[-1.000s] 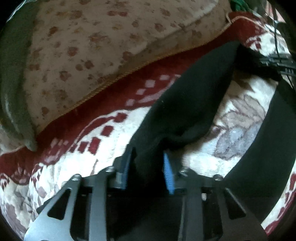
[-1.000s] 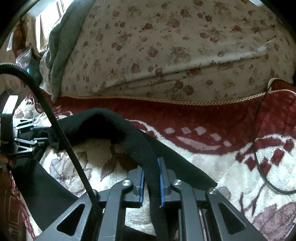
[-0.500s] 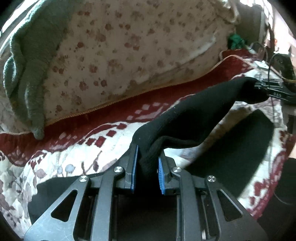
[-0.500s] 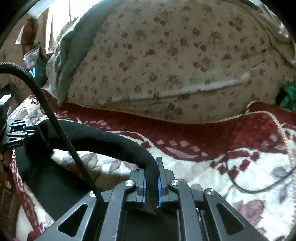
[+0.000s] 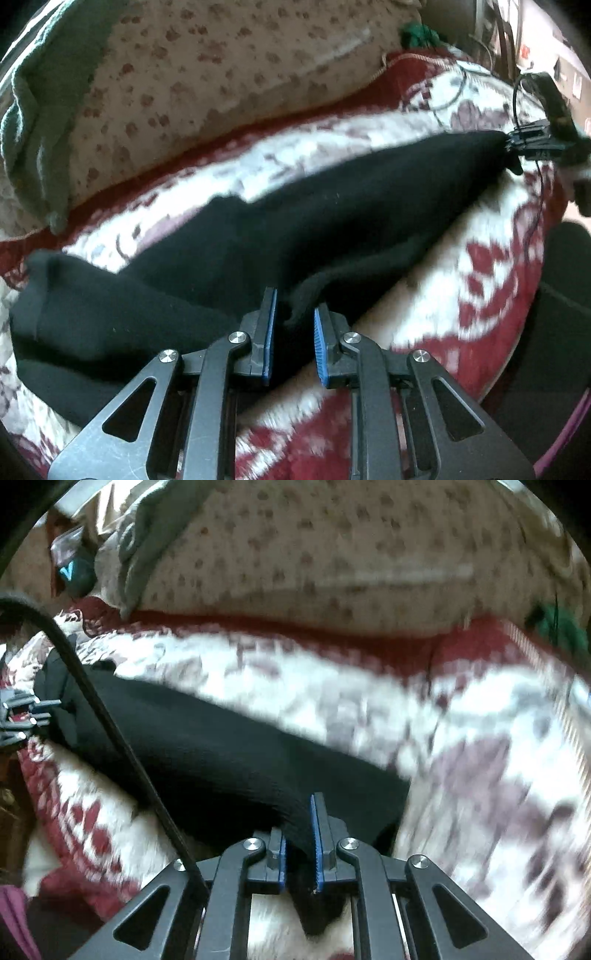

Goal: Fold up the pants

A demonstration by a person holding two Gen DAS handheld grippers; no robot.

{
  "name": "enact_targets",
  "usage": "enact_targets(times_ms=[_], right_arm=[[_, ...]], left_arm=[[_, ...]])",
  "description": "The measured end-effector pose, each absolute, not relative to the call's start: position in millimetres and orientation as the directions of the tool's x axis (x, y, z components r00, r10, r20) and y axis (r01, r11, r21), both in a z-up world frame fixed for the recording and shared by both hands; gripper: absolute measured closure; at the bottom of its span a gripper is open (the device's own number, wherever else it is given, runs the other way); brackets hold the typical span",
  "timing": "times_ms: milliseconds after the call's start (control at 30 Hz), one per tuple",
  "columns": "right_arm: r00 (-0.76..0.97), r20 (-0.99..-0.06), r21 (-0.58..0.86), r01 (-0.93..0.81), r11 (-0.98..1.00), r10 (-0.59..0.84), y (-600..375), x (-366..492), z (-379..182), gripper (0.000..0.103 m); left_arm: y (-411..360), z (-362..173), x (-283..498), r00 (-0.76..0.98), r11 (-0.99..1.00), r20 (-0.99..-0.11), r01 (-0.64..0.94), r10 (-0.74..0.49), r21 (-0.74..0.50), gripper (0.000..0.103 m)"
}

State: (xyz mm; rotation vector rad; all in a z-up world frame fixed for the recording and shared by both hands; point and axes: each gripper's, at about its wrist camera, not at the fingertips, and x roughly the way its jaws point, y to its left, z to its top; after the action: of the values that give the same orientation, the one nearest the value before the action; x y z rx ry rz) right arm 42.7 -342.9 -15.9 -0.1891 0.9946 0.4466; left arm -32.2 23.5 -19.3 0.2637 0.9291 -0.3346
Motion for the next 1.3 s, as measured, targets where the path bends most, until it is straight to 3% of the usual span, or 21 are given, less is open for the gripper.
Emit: enact_targets(times_ms=[100, 167, 200, 233, 500, 667, 833, 933, 1033, 1167, 1300], right_arm=[[0.426, -0.832, 0.184, -0.391, 0.902, 0.355, -367.8, 34.6, -13.3, 0.093], [0.451, -0.801, 0.241, -0.36, 0.901, 0.394, -382.6, 30.4, -4.7, 0.078], [0.465, -0.787, 0.267, -0.337, 0.903, 0.406, -390.6, 30.3, -1.3, 0.063], [0.475, -0.781, 0.279, -0.316, 0.907, 0.405, -394.3, 29.1, 0.1, 0.059], [0.409, -0.809, 0.341, -0.257, 0.904, 0.421, -394.9, 53.7, -1.0, 0.059], [0.37, -0.888, 0.157, -0.316, 0.936, 0.274, -394.2, 34.9, 2.7, 0.059], [0.438, -0.866, 0.125, -0.277, 0.953, 0.241, -400.0, 34.7, 18.0, 0.057], [0.479, -0.864, 0.03, -0.258, 0.966, 0.155, -384.6, 41.4, 27.1, 0.056], [0.458, -0.861, 0.062, -0.337, 0.94, 0.221, -353.7, 52.6, 35.8, 0.056], [0.447, -0.894, -0.168, -0.383, 0.909, 0.023, -329.8, 59.5, 26.3, 0.055], [0.443, -0.895, -0.11, -0.34, 0.934, 0.057, -345.8, 59.5, 33.5, 0.055]], left_arm=[[36.6, -14.8, -37.7, 0.549, 0.928, -0.811, 0.372, -0.202, 0.021, 0.086], [46.5, -7.5, -38.6, 0.548, 0.936, -0.804, 0.351, -0.23, -0.029, 0.086], [51.1, -2.9, -39.0, 0.548, 0.938, -0.8, 0.344, -0.244, -0.05, 0.086], [54.3, 1.5, -40.1, 0.55, 0.939, -0.797, 0.34, -0.252, -0.062, 0.086], [65.4, 20.6, -55.2, 0.586, 0.946, -0.783, 0.325, -0.211, -0.011, 0.086], [89.1, 21.9, -53.2, 0.596, 0.967, -0.785, 0.255, -0.168, -0.014, 0.086], [133.9, 25.0, -43.3, 0.604, 0.988, -0.782, 0.094, -0.153, -0.12, 0.086], [164.2, 26.8, -39.1, 0.614, 0.984, -0.777, -0.009, -0.135, -0.179, 0.086], [197.1, 28.5, -35.7, 0.627, 0.955, -0.762, -0.097, -0.16, -0.28, 0.086], [224.3, 35.1, -26.2, 0.645, 0.95, -0.755, -0.148, -0.119, -0.276, 0.086], [253.4, 40.9, -11.9, 0.666, 0.94, -0.743, -0.207, -0.068, -0.272, 0.086]])
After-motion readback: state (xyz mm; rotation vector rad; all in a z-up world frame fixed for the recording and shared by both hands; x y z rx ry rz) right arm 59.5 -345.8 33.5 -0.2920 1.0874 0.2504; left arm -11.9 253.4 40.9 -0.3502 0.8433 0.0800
